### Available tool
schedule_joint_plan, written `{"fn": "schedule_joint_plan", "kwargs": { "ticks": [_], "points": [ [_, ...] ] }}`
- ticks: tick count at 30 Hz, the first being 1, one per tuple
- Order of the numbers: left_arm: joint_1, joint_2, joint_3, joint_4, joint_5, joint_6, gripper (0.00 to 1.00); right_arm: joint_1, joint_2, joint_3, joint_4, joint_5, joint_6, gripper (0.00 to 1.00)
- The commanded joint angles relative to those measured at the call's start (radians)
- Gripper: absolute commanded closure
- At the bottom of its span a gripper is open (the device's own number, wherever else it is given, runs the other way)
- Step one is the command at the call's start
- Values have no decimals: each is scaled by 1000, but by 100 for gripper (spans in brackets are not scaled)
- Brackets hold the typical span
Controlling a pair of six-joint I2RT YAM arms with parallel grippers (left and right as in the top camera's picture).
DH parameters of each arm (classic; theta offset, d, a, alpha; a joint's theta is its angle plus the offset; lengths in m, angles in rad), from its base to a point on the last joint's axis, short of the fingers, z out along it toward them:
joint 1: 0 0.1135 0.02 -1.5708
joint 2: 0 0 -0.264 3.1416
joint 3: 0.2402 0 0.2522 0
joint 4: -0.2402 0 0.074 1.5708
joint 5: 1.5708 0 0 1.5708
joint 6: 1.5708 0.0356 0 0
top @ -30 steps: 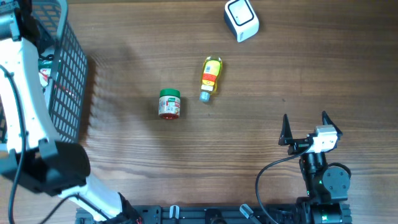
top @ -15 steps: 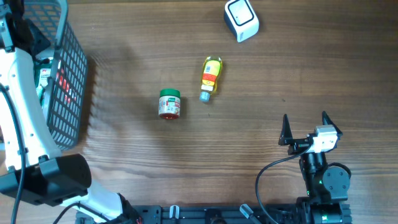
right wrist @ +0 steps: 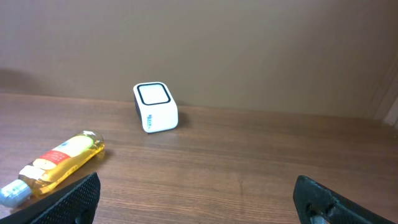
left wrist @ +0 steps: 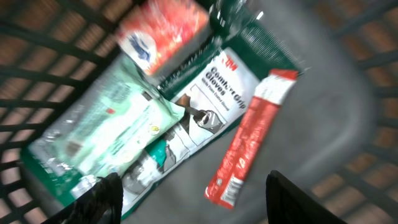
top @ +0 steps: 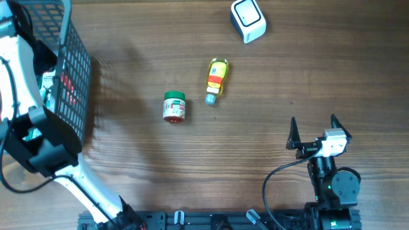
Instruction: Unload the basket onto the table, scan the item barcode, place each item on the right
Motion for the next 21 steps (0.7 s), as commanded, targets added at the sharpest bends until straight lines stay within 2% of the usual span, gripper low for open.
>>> {"fn": "schedule_joint_plan", "kwargs": {
  "ticks": [1,12,17,21],
  "points": [
    [2,48,-7,11,64,6,39,-3,-4,-1,6,19,-17,0],
    [24,140,-19,72,265,74,39,-3,-4,-1,6,19,-17,0],
    [24,169,-19,82,267,74,39,-3,-4,-1,6,19,-18,0],
    [24,192,-19,85,267,74,45,-3,-4,-1,6,19,-18,0]
  ]
}}
